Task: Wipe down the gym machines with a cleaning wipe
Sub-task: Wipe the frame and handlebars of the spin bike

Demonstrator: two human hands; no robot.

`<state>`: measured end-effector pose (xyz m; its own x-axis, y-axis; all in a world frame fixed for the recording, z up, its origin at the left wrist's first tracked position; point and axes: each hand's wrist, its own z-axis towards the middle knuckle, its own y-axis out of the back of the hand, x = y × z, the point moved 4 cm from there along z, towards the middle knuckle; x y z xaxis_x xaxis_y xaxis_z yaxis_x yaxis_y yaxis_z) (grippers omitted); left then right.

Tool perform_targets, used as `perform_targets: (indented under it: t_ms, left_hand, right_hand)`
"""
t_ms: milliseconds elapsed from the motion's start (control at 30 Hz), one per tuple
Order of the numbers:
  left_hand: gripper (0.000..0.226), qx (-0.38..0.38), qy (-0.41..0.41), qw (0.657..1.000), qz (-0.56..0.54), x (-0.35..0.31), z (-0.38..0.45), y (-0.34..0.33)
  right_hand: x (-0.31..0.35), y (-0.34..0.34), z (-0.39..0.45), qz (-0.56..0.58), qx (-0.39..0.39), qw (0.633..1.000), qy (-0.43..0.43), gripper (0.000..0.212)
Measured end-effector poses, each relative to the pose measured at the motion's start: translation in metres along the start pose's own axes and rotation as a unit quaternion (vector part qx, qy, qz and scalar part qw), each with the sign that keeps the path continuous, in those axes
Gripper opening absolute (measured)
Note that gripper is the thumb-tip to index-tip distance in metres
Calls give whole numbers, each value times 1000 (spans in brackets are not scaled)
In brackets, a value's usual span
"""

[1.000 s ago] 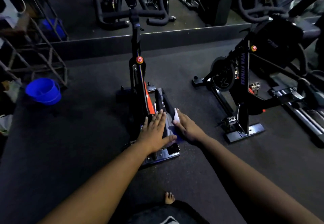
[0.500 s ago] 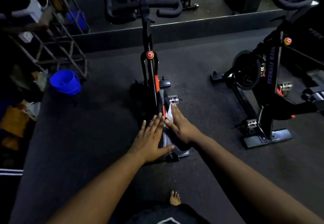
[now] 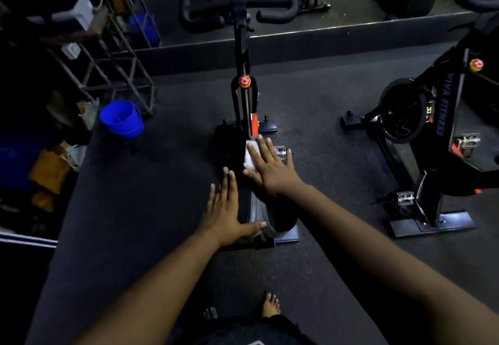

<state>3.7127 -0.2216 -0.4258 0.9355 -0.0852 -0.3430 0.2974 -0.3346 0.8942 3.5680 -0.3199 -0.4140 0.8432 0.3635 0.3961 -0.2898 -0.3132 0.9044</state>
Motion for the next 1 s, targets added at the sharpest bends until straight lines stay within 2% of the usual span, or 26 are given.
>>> perform_targets:
  t_ms: [133,300,433,533,600,667,800,900,1000]
  left_hand:
    - [151,-26,42,996,-71,4,-16,-4]
    - [156,4,30,998,-53,8,-17,4]
    - [156,39,-27,999,1,34,-23,8]
    - [155,70,-101,992,34,53,-32,10]
    - [151,83,-147,984,49,56,-37,12]
    - [145,90,-179,978,59,54,-38,14]
    - [139,101,-201,973,54,51,-30,18]
    - [137,111,-233,964,58,59,-26,17]
    - [141,120,-262,955,67,67,-25,17]
  right_hand:
    - [2,-12,-40,-90,46,994,48,96]
    - [9,-4,-15,-115,11,993,-29,91]
    - [51,-28,-39,-146,18,989,-7,88]
    - [64,-53,-90,-162,-38,985,47,73]
    - [59,-60,-118,-178,-44,982,57,75]
    - [53,-56,-129,-191,-49,980,9,81]
    - [66,-60,-118,-162,-57,974,-149,82]
    - [103,-83,-114,-182,-61,971,-141,74]
    - [108,-86,-125,-199,-63,971,-118,68]
